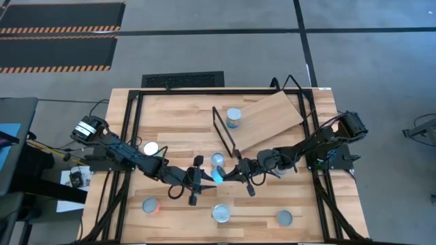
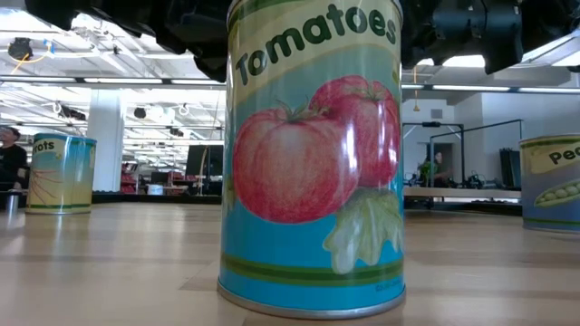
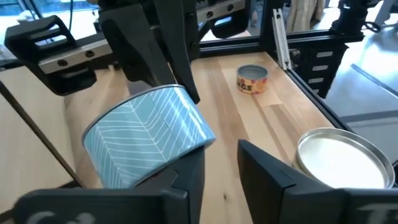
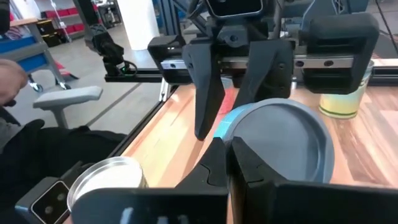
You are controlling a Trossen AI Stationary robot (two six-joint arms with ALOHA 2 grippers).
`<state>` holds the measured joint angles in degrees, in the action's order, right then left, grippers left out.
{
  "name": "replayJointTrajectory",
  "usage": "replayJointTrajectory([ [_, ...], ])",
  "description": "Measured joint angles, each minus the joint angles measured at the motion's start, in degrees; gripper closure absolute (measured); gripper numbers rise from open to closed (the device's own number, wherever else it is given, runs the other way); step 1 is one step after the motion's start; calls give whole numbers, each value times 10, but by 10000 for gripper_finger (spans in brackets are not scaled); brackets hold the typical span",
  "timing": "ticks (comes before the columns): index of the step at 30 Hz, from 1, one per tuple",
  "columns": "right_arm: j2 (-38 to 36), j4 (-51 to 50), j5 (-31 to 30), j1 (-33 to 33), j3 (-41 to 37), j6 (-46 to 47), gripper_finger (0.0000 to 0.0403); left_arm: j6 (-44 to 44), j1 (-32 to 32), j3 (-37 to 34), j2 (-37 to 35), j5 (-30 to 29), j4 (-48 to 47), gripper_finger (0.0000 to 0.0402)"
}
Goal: Pick and place cans onto a shelf
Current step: Put the canned salmon onto the shelf
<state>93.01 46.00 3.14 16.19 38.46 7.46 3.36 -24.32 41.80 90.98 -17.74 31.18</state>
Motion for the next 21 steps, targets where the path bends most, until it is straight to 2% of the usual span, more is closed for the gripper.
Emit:
replayJointTrajectory([
  [5,0,2,3,0,0,0,400,-9,-12,0,0,0,0,295],
  [13,0,3,3,8,0,0,400,5,-23,0,0,4,-2,294],
  [21,0,1,-20,26,0,-5,400,51,-31,0,-19,4,-72,294],
])
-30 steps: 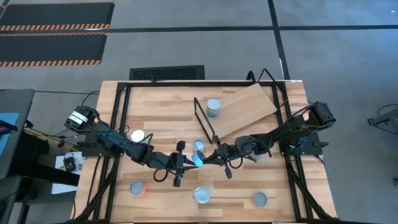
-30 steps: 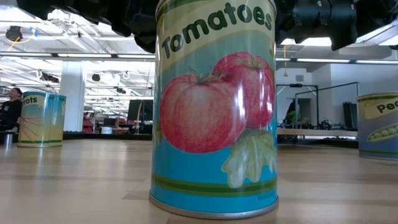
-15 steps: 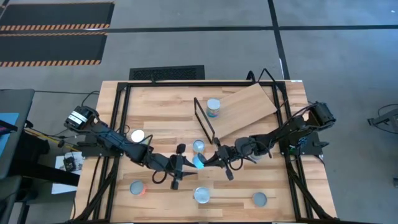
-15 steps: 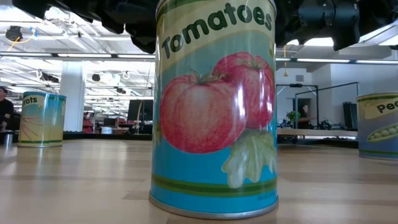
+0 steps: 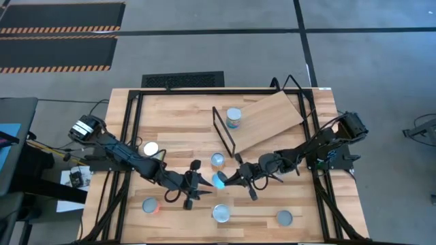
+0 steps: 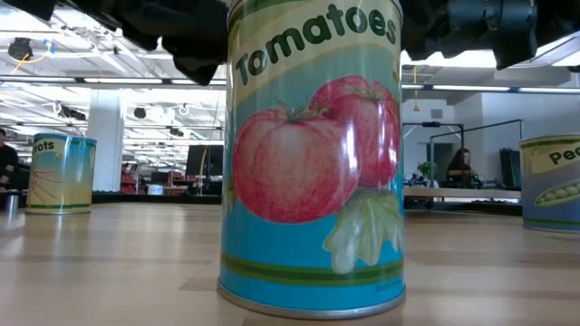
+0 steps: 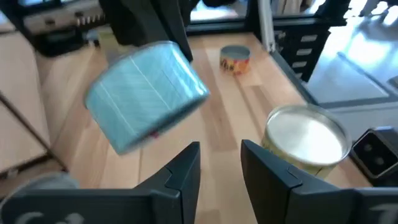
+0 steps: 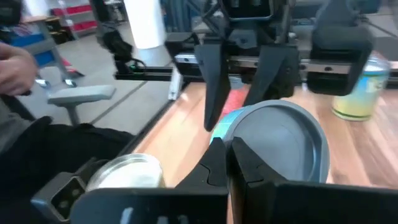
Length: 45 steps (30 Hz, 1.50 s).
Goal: Pick and place cans onto a shelf
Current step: Put the canned salmon onto the shelf
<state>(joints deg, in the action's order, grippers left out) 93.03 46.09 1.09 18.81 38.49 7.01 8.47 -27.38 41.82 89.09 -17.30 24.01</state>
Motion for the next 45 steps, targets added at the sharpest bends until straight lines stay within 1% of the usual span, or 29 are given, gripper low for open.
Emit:
replayJointTrajectory([
  [2,-1,-25,-23,8,0,0,400,4,-3,0,-6,-2,-20,294],
  [5,-27,-82,-47,26,0,3,400,4,-9,0,-13,-32,-48,297],
  [7,-56,-142,-63,39,1,18,400,4,-9,-16,-15,-39,-32,307],
  [8,-72,-182,-72,46,1,29,400,5,-5,-33,-16,-38,-9,316],
  [10,-106,-265,-88,60,1,55,400,9,8,-69,-16,-16,57,340],
  [12,-147,-330,-92,75,0,85,400,12,30,-110,-29,14,121,369],
  [14,-183,-406,-101,91,1,118,400,20,57,-144,-41,53,187,392],
  [16,-208,-485,-116,103,1,153,400,27,83,-172,-58,89,231,396],
  [19,-240,-601,-147,96,1,195,400,20,120,-193,-91,121,232,397],
  [21,-254,-651,-161,75,1,203,400,8,151,-200,-114,141,217,400],
  [24,-268,-726,-163,18,19,188,400,-16,203,-207,-144,177,191,400],
  [27,-268,-760,-161,-57,44,125,400,-37,258,-207,-163,222,172,401],
  [31,-246,-760,-131,-166,73,22,400,-55,325,-207,-169,285,161,401],
  [35,-201,-763,-107,-269,101,-71,400,-59,384,-208,-169,331,154,401],
  [38,-160,-759,-86,-326,127,-131,400,-59,419,-208,-169,367,152,401],
  [41,-115,-761,-72,-362,150,-175,400,-64,446,-208,-169,397,152,401],
  [45,-65,-760,-69,-388,181,-220,399,-68,472,-208,-169,398,153,401],
])
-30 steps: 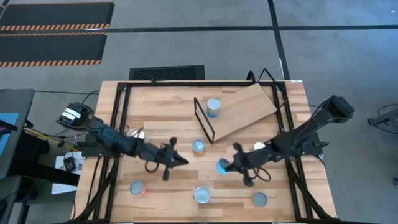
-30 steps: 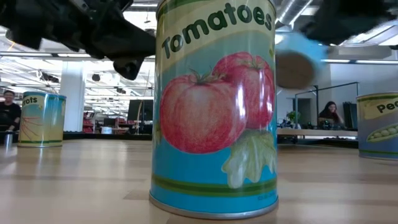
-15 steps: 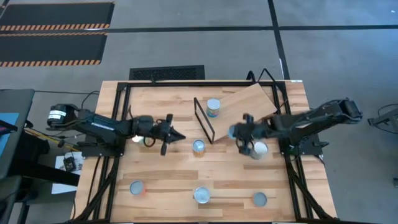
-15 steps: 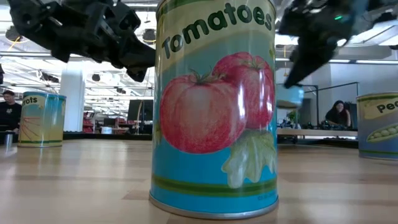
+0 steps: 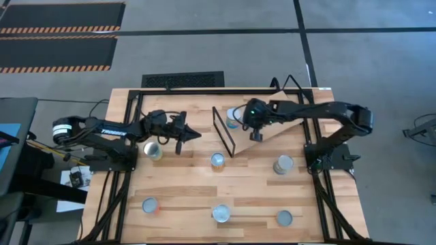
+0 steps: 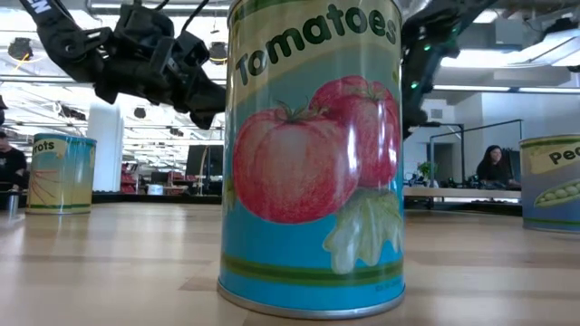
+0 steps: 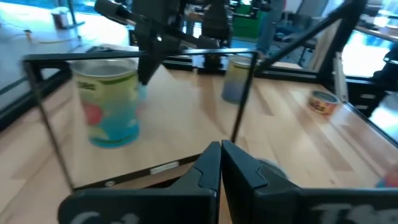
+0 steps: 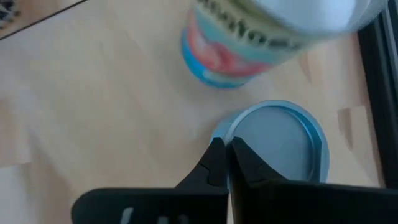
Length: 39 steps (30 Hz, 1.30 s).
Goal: Pick and place cans onto a shelf
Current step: Put the canned salmon onto the shelf, then put the canned spicy black beans onto the shelf
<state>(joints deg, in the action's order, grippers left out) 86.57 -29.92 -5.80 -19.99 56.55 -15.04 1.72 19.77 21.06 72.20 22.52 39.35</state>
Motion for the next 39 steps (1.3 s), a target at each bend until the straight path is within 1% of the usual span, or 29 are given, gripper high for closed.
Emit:
replayJointTrajectory([
  [3,29,1,2,-13,27,-22,399,0,14,0,0,0,-1,401],
  [8,56,-13,13,-26,53,-46,400,0,19,0,0,0,-4,401],
  [14,66,-36,14,-35,58,-49,392,0,19,0,0,-4,-4,401],
  [18,66,-32,14,-38,58,-40,387,0,19,0,0,-6,-4,401],
  [22,66,-31,14,-43,58,-17,366,0,19,0,0,-9,-4,401],
  [28,65,-24,14,-43,58,-15,317,0,19,0,0,-9,-8,401],
  [30,61,-25,11,-42,58,-15,299,0,19,0,0,-9,-14,401],
  [35,29,-63,-34,-30,70,-18,265,0,19,0,0,-11,-19,401],
  [37,3,-88,-48,-19,79,-17,264,2,19,0,0,-11,-19,401],
  [39,-29,-112,-47,-7,80,-13,277,1,19,0,0,-11,-20,401],
])
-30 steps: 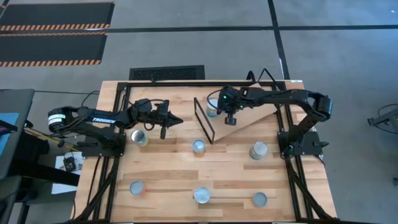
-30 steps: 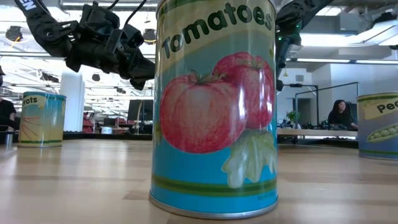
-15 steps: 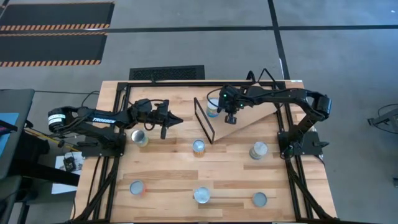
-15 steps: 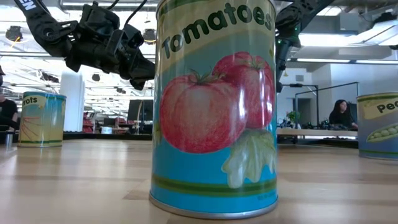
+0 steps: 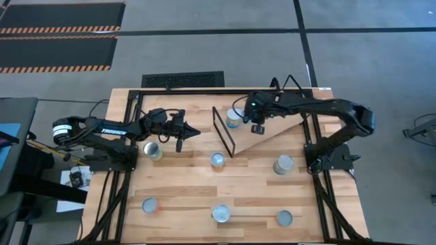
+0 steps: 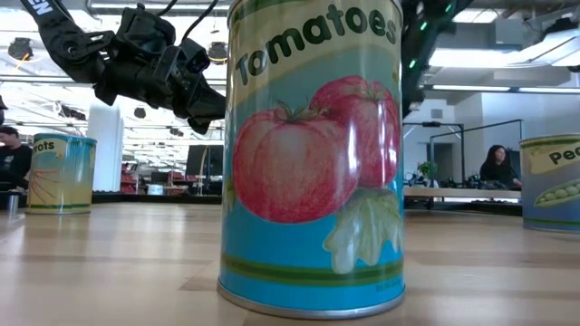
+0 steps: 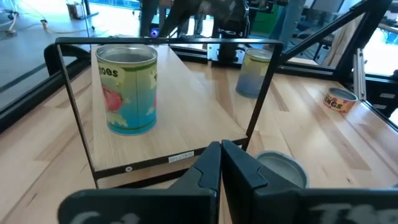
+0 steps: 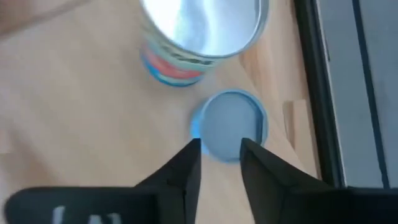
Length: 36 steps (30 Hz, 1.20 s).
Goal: Pick and place cans onto a shelf
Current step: Put the canned spicy black beans onto the shelf
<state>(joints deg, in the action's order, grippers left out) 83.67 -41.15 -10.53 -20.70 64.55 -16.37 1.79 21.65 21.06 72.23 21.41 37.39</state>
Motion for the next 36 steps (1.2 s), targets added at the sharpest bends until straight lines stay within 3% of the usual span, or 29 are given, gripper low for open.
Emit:
replayJointTrajectory([
  [3,-50,11,36,14,-26,18,323,-1,0,0,0,0,0,401],
  [7,-120,123,130,15,-132,24,391,18,0,1,0,-26,-14,401],
  [11,-176,266,155,15,-227,36,388,12,0,7,0,-38,-29,401],
  [19,-250,509,180,24,-336,37,393,-16,-2,54,0,-46,-107,402],
  [27,-290,618,183,52,-415,30,397,-34,-25,106,0,-82,-216,402],
  [31,-309,702,198,70,-467,21,399,-52,-49,148,0,-132,-295,402],
  [36,-358,719,198,71,-490,17,397,-54,-79,213,0,-178,-402,402],
])
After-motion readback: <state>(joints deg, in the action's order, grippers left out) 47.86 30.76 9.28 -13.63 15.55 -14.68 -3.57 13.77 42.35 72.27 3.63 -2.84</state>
